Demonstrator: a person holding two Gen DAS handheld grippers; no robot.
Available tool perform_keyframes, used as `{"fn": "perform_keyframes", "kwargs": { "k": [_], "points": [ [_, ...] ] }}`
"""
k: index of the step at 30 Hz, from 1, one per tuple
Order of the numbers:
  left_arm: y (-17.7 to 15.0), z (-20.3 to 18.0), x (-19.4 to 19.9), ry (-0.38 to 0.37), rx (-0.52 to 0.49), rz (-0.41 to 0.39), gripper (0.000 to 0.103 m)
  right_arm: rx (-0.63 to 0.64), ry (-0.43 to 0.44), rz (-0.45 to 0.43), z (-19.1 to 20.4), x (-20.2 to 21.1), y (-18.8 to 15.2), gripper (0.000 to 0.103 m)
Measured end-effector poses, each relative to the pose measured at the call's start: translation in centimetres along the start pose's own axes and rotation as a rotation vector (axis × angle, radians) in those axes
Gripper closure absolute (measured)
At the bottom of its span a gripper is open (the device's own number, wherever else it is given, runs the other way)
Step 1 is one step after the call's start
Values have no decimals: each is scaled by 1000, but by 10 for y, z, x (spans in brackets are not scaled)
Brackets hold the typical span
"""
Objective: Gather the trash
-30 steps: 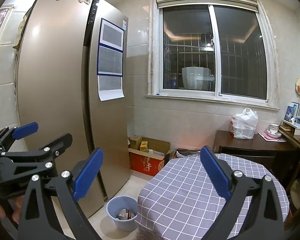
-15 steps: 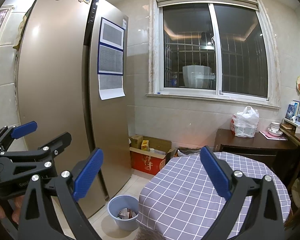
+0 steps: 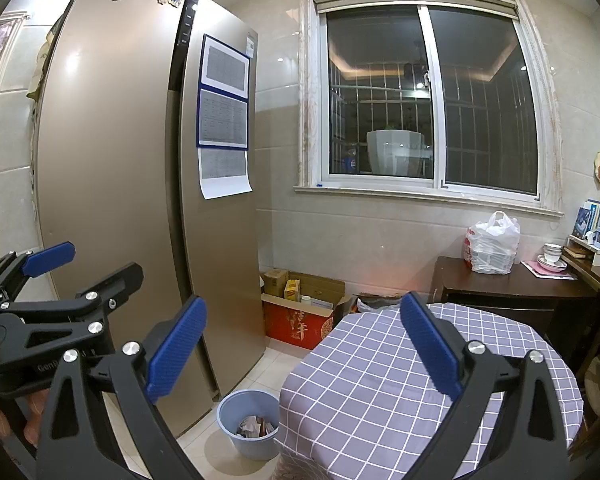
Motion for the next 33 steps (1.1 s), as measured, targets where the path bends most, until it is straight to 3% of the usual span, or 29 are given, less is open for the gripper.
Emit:
{"fn": "perform_keyframes", "kwargs": {
  "k": [33],
  "points": [
    [-1, 5, 2, 7, -7, -8, 8, -7, 8, -17, 1, 1, -4, 7]
  ]
}}
Point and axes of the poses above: each gripper's, at about its wrist camera, not at the fingertips, and x roughly against the way its jaws point, z to its left, y to its top, the point moved 1 cm from there along -x, roughly the way its jaws point, and after that the axes turned 8 degrees about -z, right-handed, at the moved point
